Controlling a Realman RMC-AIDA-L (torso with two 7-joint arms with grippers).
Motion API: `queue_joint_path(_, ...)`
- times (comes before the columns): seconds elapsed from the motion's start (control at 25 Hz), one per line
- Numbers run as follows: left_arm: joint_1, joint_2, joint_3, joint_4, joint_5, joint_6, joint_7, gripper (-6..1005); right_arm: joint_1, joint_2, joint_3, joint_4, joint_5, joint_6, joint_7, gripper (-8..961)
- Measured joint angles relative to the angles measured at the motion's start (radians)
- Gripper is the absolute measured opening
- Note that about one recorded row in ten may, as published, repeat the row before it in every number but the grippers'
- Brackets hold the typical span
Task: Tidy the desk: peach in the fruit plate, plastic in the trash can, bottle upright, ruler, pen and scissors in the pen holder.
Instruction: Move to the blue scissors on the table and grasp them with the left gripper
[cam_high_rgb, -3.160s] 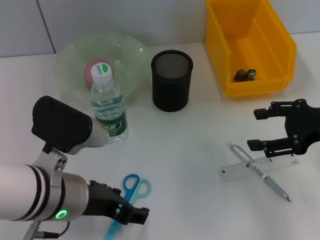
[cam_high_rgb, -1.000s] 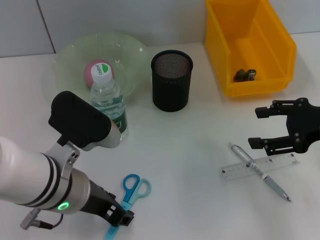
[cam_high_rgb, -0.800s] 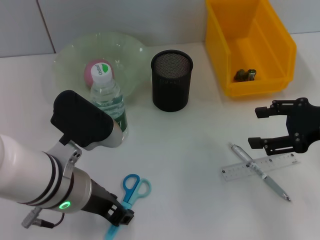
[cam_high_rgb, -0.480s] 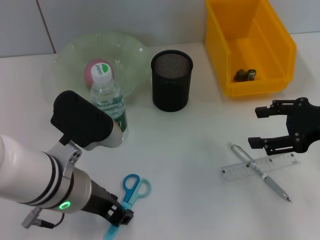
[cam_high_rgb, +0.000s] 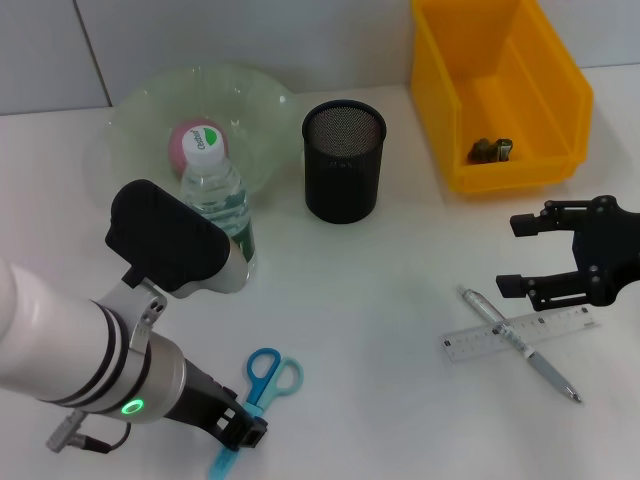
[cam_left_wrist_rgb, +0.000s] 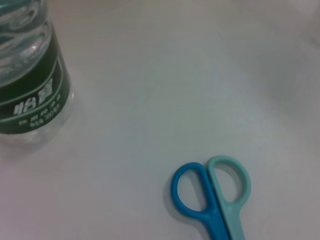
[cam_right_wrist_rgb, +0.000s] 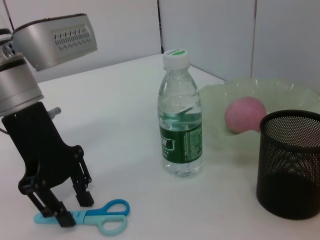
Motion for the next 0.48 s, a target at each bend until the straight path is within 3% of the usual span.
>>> queue_joint_path(0.48, -0.014, 0.000, -0.016, -0.016, -0.007, 0.014, 0.000, 435, -0.002, 0.000, 0.001, 0.000, 0.000, 0.000, 0.002, 811)
